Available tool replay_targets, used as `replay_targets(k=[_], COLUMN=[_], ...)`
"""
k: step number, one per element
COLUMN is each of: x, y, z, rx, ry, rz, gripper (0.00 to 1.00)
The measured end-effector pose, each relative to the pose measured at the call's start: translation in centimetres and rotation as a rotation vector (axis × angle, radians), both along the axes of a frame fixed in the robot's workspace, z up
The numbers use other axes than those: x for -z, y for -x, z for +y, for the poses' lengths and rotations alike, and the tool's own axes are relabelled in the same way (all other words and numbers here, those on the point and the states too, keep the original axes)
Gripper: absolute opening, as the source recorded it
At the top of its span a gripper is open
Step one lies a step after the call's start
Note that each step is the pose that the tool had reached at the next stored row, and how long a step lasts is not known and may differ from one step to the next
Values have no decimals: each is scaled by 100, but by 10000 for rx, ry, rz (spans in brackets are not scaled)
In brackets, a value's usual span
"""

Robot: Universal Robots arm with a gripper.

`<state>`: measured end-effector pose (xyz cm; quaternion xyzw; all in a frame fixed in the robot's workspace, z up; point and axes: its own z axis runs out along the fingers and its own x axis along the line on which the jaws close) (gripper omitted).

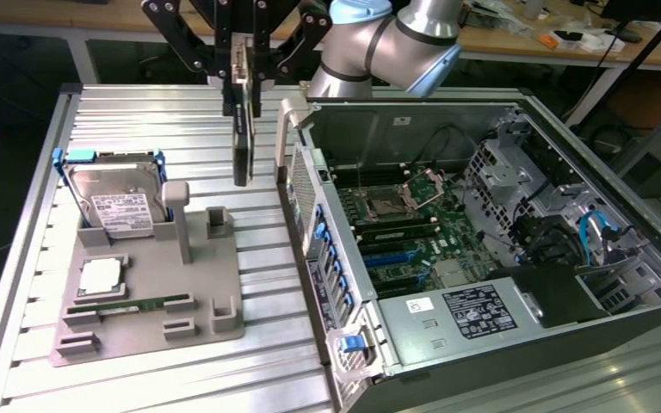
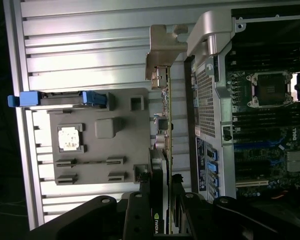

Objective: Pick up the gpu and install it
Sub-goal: 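Pick up the gpu and move the gpu toward the slot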

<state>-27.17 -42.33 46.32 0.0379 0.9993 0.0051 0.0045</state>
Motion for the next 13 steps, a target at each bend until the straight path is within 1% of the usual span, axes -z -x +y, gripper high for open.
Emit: replay_targets(k=[13], x=[0], y=[-75], z=[0], rx=[-3], ry=[1], rz=[0], gripper=[27])
